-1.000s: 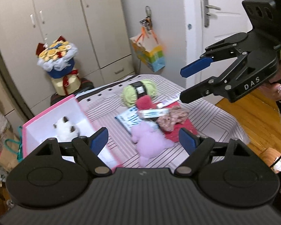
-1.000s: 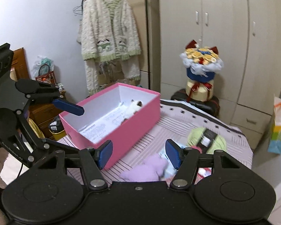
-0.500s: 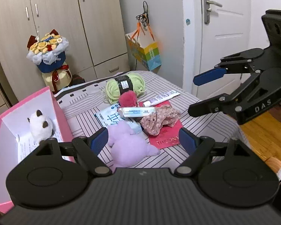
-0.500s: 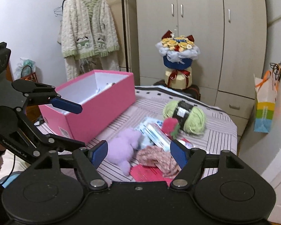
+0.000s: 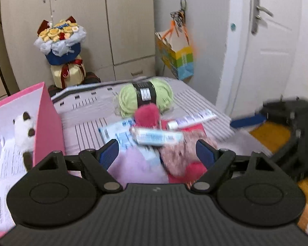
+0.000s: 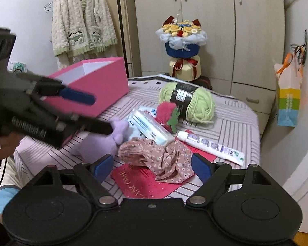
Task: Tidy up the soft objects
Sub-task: 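Grasp the soap bar with the left tool while the right tool grasps the floral scrunchie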
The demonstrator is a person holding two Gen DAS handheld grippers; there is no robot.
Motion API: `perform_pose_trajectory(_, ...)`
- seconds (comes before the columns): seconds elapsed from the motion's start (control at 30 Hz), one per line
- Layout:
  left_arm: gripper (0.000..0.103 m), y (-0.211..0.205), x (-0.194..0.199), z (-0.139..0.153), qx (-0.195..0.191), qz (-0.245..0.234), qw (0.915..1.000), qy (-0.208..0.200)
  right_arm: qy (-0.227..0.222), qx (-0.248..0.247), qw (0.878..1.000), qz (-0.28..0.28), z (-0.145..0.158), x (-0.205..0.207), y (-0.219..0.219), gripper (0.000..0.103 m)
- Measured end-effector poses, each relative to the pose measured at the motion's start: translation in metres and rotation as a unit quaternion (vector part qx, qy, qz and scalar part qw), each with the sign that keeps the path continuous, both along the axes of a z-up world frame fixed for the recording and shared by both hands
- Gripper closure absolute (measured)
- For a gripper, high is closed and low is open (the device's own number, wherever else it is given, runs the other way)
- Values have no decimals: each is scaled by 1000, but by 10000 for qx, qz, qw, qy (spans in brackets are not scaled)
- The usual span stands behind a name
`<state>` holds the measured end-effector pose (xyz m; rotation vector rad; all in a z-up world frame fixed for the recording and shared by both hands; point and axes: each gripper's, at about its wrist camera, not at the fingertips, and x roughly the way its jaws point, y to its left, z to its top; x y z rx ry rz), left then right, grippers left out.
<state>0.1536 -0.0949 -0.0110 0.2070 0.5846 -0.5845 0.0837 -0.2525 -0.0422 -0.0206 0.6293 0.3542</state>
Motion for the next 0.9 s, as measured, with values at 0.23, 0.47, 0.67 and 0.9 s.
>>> perform_pose_trajectory(0.23,21,-34,40,-19,62,200,9998,72,61,128,9998,-156,-32,29,4,10)
perform_pose_trajectory(0.47,10,-56,54,-41,427,56,9988,235,136,-126,9998,-47,-52,44,16,8)
perform_pose_trajectory(0.67,7,-66,55,-50,686,132,9975,110,269,-4,9996,-25,-55,50,11,7)
perform_pose_trajectory(0.9,8,-65,55,-57,736,465,9962,-49,240,-206,9995,65,-56,50,17,7)
